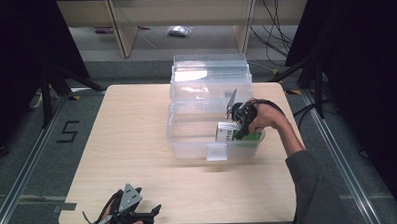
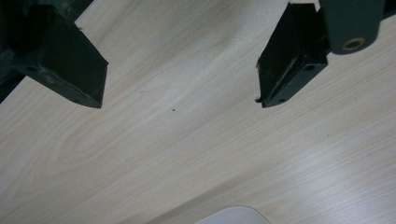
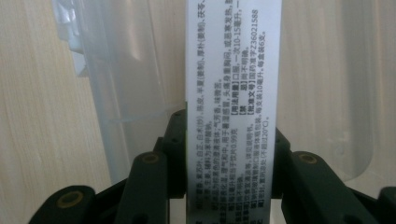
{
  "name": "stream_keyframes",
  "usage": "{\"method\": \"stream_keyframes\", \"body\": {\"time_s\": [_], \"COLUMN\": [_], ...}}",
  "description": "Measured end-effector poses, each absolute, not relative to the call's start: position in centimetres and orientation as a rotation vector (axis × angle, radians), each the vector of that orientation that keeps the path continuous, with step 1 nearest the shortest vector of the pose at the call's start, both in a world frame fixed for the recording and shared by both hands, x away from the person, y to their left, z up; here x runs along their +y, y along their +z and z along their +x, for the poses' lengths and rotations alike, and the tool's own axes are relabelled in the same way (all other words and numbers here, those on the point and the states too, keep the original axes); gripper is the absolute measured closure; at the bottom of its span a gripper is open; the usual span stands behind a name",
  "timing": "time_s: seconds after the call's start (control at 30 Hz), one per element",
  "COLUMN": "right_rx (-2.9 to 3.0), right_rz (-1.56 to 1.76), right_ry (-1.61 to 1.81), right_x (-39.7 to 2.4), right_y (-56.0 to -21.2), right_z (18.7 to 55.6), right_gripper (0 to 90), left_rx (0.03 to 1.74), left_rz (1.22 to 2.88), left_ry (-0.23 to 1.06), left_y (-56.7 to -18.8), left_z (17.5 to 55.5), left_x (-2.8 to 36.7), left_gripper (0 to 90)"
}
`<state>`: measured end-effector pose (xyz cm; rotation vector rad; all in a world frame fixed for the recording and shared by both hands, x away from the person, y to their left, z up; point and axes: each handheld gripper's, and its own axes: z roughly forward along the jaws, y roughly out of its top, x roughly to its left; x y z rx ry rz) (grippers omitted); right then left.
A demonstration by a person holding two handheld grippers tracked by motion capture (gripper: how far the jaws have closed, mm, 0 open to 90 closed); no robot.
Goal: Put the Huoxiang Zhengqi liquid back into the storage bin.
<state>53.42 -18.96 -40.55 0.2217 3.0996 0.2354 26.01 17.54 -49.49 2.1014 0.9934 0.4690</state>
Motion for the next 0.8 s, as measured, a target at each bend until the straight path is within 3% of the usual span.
{"method": "stream_keyframes", "body": {"time_s": [0.27, 0.8], "right_rx": [3.115, 3.049], "right_rz": [0.293, 0.421], "right_ry": [0.143, 0.407], "right_x": [-18.9, -19.9], "right_y": [-40.8, -37.4], "right_z": [53.2, 52.2], "right_gripper": [62.6, 51.8], "left_rx": [0.988, 0.988], "left_rz": [2.103, 2.105], "left_ry": [0.469, 0.462], "left_y": [-49.5, -49.5], "left_z": [26.0, 26.0], "left_x": [17.5, 17.5], "left_gripper": [15.1, 15.1]}}
